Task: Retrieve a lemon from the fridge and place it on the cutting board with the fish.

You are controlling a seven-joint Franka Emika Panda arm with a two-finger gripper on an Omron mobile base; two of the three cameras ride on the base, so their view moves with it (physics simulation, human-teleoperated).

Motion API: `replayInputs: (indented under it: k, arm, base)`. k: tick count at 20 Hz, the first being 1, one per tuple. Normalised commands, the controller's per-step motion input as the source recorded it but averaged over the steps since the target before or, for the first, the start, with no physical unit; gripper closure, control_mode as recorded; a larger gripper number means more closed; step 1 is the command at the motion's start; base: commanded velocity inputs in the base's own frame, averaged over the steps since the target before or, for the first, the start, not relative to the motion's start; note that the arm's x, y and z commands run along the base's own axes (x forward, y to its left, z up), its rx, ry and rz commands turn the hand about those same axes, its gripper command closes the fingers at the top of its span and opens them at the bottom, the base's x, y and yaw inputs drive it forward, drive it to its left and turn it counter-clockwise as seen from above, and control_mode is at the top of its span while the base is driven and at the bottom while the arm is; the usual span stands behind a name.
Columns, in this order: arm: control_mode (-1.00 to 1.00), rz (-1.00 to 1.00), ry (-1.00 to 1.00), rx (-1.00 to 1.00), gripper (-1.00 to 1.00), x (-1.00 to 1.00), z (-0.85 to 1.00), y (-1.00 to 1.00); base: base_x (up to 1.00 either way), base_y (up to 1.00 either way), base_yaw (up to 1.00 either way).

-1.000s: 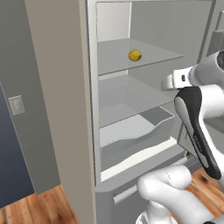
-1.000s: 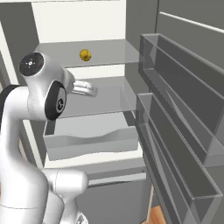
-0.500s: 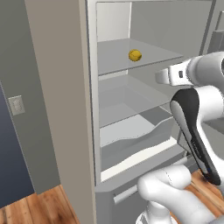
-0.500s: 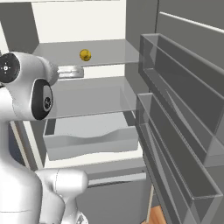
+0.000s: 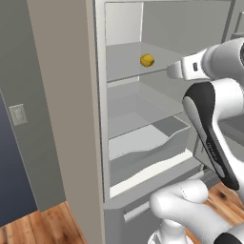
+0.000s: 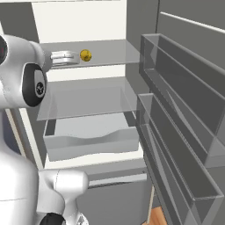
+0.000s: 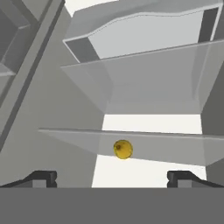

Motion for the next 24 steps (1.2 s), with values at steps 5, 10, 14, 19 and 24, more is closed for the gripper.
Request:
replayInputs:
  k: [5,10,14,19,24]
  arm:
    - [-1.0,-0.01,0.01,0.1,-1.0,0.22,0.0,0.25]
    - [-1.0,0.0,0.18,0.0,-1.0,0.42,-0.09,0.09]
    - [-1.0,0.04,0.08,0.0,-1.0,0.56,-0.14,0.0]
    - [-1.0,0.06,0.0,0.0,-1.0,0.52,-0.16,0.0]
    - [-1.0,0.0,0.0,-0.01,-1.0,0.42,-0.14,0.0]
  base:
    - [0.0,0.0,0.0]
    - [0.0,0.0,0.0]
    - [0.0,0.0,0.0]
    - [0.0,0.0,0.0]
    - [0.0,0.0,0.0]
